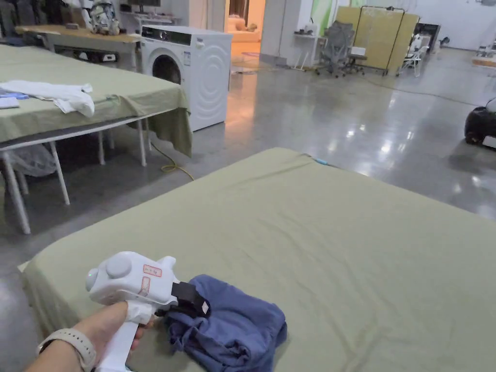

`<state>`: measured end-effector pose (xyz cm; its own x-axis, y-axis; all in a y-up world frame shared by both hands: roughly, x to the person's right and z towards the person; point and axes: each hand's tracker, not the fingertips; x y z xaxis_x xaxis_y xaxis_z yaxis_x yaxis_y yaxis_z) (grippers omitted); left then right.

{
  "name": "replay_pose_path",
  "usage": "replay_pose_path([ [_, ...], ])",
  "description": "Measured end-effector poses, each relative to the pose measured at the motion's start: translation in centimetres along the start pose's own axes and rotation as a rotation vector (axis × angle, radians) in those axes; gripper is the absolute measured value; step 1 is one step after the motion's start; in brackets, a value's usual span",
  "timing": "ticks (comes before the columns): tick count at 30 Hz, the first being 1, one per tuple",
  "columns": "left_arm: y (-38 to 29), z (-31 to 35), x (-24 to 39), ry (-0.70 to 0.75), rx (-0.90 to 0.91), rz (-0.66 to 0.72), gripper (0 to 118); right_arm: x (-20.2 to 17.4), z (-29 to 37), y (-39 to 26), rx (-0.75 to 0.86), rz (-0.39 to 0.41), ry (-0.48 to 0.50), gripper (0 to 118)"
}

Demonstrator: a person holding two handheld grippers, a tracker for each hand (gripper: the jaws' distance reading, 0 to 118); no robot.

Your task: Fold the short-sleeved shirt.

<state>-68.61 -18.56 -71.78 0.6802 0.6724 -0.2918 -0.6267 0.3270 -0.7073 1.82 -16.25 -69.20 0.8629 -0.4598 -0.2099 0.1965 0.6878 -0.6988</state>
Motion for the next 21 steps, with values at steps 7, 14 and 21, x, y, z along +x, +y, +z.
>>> replay_pose_path([
  [7,-1.2,3.6,1.7,0.056,0.11,-0.097,95,-1.3,1.3,0.3,0.009,0.008,0.006,12],
  [14,-6.8,10.6,11.3,0.323,0.424,-0.403,98,-1.2,4.9,1.8,0.092,0.154,-0.044,12],
  [21,-17.0,8.8,27.1,0.374,0.725,-0.664,7,0.2,14.3,7.8,0.365,0.325,-0.123,12],
])
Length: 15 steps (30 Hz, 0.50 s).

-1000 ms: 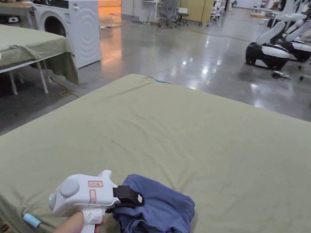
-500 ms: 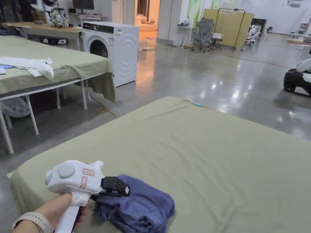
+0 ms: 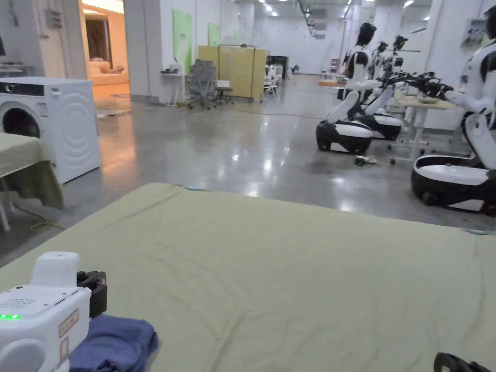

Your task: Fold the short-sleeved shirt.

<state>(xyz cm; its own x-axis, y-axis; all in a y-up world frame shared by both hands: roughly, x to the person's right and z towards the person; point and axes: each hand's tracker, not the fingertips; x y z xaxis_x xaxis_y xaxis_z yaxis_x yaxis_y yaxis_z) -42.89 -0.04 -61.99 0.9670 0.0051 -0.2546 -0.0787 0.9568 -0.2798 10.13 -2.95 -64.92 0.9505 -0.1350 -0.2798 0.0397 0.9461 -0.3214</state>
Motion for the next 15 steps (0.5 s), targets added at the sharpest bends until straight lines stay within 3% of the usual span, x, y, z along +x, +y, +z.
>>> replay_pose_path([
  [3,2.6,2.1,8.3,-0.147,0.041,0.037,7,0.7,2.4,4.7,0.094,0.112,-0.014,12],
  [5,3.9,3.0,13.8,-0.185,0.11,-0.047,6,1.3,2.8,7.0,0.148,0.177,-0.043,12],
  [8,4.6,3.7,19.9,-0.241,0.174,-0.086,6,1.8,3.2,9.0,0.16,0.181,-0.081,12],
  [11,4.9,6.0,24.3,-0.236,0.177,-0.065,6,2.3,3.7,8.7,0.202,0.207,-0.187,12],
  [13,4.9,6.1,25.8,-0.258,0.146,-0.011,6,2.9,3.1,8.0,0.208,0.128,-0.233,12],
  [15,5.0,6.0,26.7,-0.292,0.107,-0.059,6,3.5,2.6,8.0,0.144,0.07,-0.155,12],
])
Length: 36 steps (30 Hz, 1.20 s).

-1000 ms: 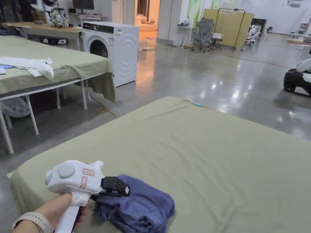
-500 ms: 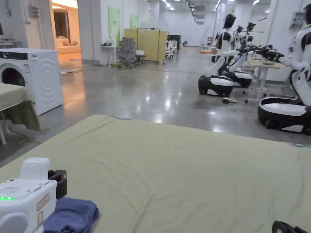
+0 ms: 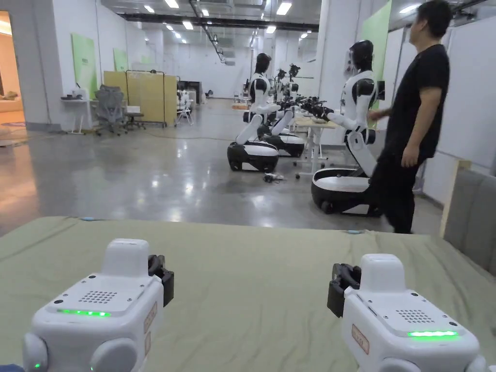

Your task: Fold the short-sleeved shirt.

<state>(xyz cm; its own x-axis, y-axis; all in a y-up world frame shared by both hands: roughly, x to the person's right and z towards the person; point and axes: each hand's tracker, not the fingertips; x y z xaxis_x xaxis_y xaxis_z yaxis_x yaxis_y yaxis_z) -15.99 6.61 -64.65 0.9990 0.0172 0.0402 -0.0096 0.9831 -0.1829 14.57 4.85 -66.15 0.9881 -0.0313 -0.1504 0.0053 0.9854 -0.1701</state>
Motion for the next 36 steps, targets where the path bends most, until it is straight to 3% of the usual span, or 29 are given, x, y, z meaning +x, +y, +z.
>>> replay_pose_path([
  [3,0.0,0.3,0.5,0.036,0.019,-0.039,6,-0.4,0.9,0.0,0.079,0.067,-0.056,12],
  [6,0.0,0.4,-0.4,0.015,0.035,0.008,6,-0.6,1.1,0.6,0.083,0.055,-0.044,12],
  [17,1.0,0.5,-0.2,0.024,0.064,-0.034,10,-1.3,0.8,1.6,0.078,0.059,-0.053,14],
  [19,0.9,0.5,-0.1,0.026,0.066,-0.036,20,-1.4,0.7,1.6,0.072,0.063,-0.045,25],
  [20,0.8,0.5,-0.1,0.028,0.065,-0.035,28,-1.4,0.7,1.5,0.065,0.067,-0.036,45],
  [21,0.8,0.5,-0.1,0.029,0.062,-0.033,41,-1.5,0.7,1.5,0.064,0.073,-0.032,62],
  [22,0.8,0.5,-0.1,0.03,0.059,-0.031,65,-1.6,0.6,1.3,0.065,0.078,-0.024,77],
  [23,0.8,0.6,-0.1,0.03,0.059,-0.03,92,-1.6,0.6,1.3,0.066,0.08,-0.012,85],
  [24,0.7,0.6,-0.2,0.03,0.06,-0.024,99,-1.7,0.6,1.2,0.069,0.077,-0.003,85],
  [31,0.6,0.8,0.2,0.03,0.068,-0.044,111,-3.0,0.1,1.4,0.027,0.123,-0.005,85],
  [36,0.6,0.7,-0.2,0.019,0.077,-0.027,118,-3.0,0.0,1.8,-0.006,0.039,0.073,85],
])
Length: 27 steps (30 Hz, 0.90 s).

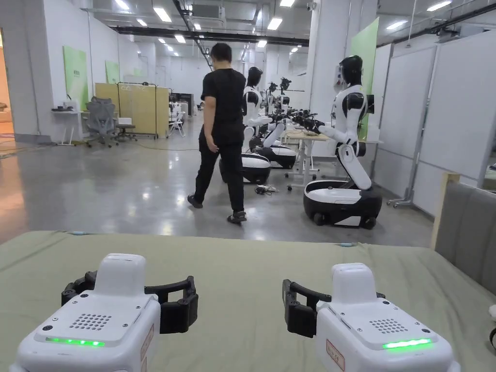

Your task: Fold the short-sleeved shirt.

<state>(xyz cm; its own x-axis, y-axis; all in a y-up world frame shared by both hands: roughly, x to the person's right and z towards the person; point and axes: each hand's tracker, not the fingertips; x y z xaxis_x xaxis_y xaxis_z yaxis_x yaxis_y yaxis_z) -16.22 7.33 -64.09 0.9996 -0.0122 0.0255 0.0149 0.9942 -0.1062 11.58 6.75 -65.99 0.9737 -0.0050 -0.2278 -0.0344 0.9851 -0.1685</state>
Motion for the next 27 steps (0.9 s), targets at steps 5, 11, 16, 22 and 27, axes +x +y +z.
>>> replay_pose_path([
  [5,0.0,-0.1,-0.2,0.001,-0.003,0.006,118,-0.4,0.4,0.7,0.011,-0.012,-0.087,85],
  [11,-0.2,-0.5,-0.2,-0.003,-0.022,0.011,118,-1.0,1.3,1.7,0.02,-0.057,-0.152,85],
  [16,-0.2,-0.5,-0.2,-0.003,-0.03,0.011,118,-1.2,1.2,2.3,-0.02,-0.049,-0.178,85],
  [22,-0.1,-0.5,-0.3,-0.004,-0.026,0.021,118,-0.5,0.8,1.7,-0.029,-0.069,-0.162,85],
  [27,-0.2,-0.4,-0.3,-0.004,-0.027,0.023,118,-0.8,1.2,1.4,-0.003,-0.047,-0.209,85],
])
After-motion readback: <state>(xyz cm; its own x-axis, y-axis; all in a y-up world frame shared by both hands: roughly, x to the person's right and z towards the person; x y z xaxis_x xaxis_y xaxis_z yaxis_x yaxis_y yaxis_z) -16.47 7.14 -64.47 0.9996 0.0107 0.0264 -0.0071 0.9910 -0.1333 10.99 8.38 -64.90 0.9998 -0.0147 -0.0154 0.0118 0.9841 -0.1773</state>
